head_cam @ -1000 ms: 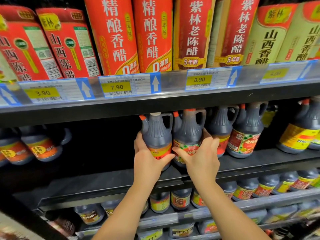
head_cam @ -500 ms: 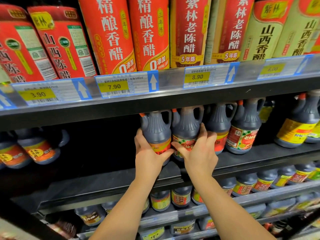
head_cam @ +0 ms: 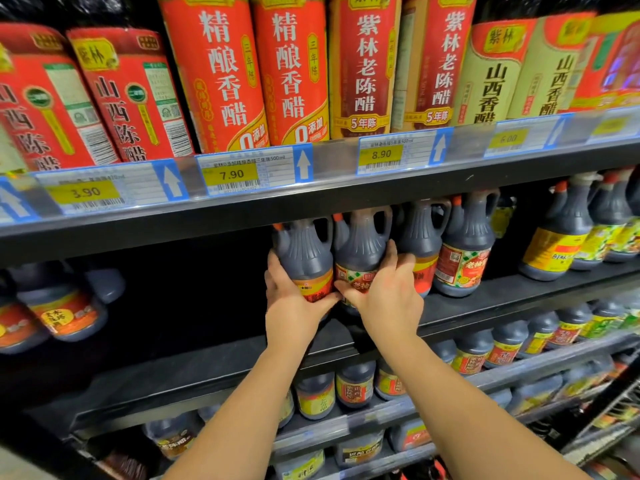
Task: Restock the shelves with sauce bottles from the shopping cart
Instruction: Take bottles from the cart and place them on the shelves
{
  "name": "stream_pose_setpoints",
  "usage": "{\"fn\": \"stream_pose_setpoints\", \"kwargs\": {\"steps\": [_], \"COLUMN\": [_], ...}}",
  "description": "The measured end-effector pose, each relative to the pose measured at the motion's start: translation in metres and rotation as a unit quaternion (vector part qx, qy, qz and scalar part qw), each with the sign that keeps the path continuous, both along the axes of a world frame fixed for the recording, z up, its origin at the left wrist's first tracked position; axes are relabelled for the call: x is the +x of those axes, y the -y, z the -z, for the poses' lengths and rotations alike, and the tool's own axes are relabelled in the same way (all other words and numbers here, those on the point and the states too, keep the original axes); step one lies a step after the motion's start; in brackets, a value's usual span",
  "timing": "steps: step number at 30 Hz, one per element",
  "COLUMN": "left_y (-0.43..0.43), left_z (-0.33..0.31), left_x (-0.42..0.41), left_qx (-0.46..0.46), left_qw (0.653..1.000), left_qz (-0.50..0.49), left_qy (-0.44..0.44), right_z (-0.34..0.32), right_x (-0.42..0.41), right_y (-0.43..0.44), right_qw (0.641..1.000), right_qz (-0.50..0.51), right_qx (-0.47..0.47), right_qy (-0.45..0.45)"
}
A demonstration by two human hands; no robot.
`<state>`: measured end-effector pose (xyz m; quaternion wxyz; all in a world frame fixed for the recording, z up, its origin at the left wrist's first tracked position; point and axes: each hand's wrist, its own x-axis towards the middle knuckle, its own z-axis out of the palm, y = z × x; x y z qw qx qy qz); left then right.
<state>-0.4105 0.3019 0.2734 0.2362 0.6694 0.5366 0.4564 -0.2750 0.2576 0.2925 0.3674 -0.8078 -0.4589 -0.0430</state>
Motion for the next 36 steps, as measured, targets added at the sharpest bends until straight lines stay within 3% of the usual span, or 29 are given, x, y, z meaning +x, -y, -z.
{"fn": "stream_pose_setpoints", "kwargs": {"steps": [6, 13, 18, 29, 36], "left_y": [0.022, 0.065, 0.093, 0.158, 0.216], "left_z": [-0.005, -0.016, -0.011, 0.052, 0.126], "left_x": [-0.019, -0.021, 0.002, 0.121, 0.214], "left_qx": [-0.013, 0.104, 0.123, 0.048, -0.044], "left_qw": [0.997, 0.993, 0.981, 0.943, 0.897], "left_qz": [-0.023, 0.054, 0.147, 0.328, 0.423], "left_qy": [-0.074, 0.005, 0.033, -0.01, -0.123], "right_z": [-0.004, -0.017, -0.008, 0.07, 0.154], "right_x": [0.008, 0.016, 0.029, 0.115, 0.19], "right_y": [0.027, 0.071, 0.118, 0.242, 0.349], "right_qw": [0.997, 0.993, 0.992, 0.986, 0.954], "right_qz": [-0.02, -0.032, -0.004, 0.158, 0.286], "right_qx": [0.017, 0.072, 0.107, 0.045, -0.065], "right_qy": [0.076, 0.087, 0.072, 0.033, -0.068]}}
